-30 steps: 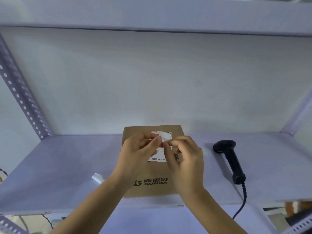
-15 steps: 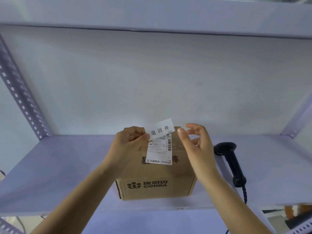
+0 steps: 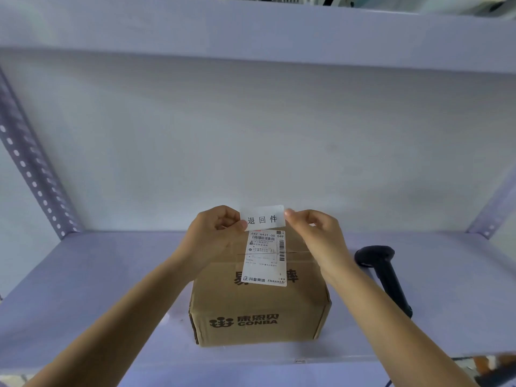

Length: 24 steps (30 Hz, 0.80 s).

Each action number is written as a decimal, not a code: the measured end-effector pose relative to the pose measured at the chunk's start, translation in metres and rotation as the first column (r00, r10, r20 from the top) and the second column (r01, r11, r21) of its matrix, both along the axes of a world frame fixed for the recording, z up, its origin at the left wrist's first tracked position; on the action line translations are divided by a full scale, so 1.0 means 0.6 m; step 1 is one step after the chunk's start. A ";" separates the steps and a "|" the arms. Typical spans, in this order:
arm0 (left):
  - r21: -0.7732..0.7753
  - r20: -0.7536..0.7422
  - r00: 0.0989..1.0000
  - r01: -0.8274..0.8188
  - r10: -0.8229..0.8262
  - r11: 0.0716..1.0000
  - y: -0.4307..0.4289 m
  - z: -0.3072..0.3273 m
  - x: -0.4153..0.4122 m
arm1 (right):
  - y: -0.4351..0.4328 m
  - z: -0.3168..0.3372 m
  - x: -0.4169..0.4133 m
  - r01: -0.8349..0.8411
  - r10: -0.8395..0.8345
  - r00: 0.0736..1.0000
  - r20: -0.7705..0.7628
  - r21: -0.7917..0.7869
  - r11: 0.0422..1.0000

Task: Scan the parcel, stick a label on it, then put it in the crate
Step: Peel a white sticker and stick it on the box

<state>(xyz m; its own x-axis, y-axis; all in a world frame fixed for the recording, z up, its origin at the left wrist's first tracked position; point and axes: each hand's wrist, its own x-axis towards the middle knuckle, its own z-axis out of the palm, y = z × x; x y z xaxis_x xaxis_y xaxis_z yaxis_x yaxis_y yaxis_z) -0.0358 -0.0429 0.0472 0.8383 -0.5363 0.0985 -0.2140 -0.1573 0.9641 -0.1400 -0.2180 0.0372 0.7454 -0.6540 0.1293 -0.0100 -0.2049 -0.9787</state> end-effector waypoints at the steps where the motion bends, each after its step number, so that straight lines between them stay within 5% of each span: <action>1: 0.005 0.001 1.000 -0.004 0.004 1.000 -0.003 -0.001 0.005 | -0.003 -0.001 0.004 -0.008 0.008 1.000 -0.005 -0.021 1.000; 8: 0.262 0.137 0.990 -0.071 0.036 0.963 -0.047 -0.007 0.061 | -0.027 -0.006 0.062 0.004 -0.004 0.988 -0.158 0.003 1.000; 14: 0.424 0.051 0.997 -0.076 0.060 0.903 -0.079 -0.038 0.108 | -0.037 -0.032 0.105 -0.037 -0.056 0.923 -0.382 -0.231 0.972; 24: 0.508 0.067 0.997 -0.077 0.049 0.858 -0.088 -0.049 0.137 | -0.029 -0.046 0.127 -0.078 -0.218 0.837 -0.503 -0.504 0.860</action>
